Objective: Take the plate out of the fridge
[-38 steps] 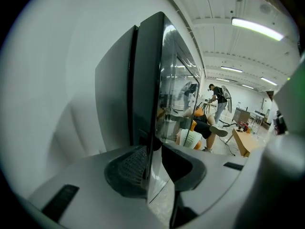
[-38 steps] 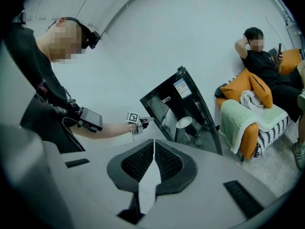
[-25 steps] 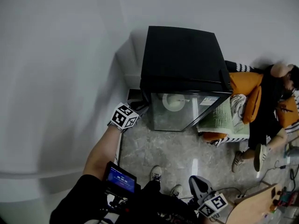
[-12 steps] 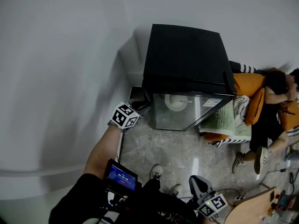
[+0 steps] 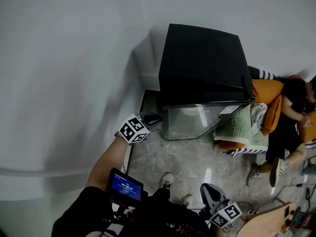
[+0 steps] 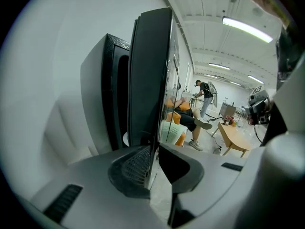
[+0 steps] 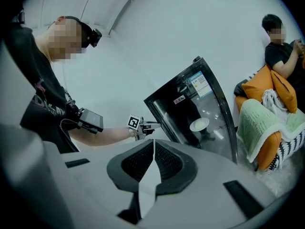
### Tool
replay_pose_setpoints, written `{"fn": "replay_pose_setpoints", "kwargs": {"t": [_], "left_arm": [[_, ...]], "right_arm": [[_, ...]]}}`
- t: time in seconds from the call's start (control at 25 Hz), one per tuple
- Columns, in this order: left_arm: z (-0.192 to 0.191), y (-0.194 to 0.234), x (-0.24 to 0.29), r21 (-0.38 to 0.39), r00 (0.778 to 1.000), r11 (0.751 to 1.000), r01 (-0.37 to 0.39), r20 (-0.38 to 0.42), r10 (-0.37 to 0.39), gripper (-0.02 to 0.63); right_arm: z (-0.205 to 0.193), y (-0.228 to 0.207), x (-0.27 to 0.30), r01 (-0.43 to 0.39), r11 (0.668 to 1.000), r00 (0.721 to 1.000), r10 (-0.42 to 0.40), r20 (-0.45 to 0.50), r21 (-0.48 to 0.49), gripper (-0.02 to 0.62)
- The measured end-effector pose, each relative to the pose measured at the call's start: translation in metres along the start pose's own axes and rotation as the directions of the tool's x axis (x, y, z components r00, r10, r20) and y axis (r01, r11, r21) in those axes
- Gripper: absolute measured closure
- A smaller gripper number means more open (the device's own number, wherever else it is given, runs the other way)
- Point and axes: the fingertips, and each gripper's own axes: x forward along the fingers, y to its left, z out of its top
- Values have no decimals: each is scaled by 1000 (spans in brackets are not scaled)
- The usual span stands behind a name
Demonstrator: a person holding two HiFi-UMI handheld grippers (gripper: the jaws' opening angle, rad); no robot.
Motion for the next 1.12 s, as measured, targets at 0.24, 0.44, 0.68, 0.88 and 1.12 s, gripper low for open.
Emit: {"fn": "replay_pose_setpoints", "kwargs": {"t": [0.24, 0.44, 0.68, 0.88, 1.12], "left_arm": [[-7, -31, -8, -15, 999, 1000, -24, 24, 24, 548], [-12, -51, -12, -30, 999, 999, -34, 27, 35, 548], [-17, -83, -15, -40, 998, 998, -55, 29, 56, 548], [-22, -112, -15, -52, 996, 995, -82, 35, 84, 548], [-24, -150, -12, -63, 994, 993, -100, 41, 102, 548]], "right_arm": [[-1, 6, -11, -22, 1000, 1000, 22, 12, -12, 591], [-3, 9, -24, -31, 999, 999, 32, 21, -23, 591], [-5, 11, -48, -38, 998, 999, 39, 34, -44, 591], [-5, 13, -66, -48, 997, 998, 51, 45, -62, 591], [-9, 15, -85, -66, 995, 996, 70, 49, -74, 591]]}}
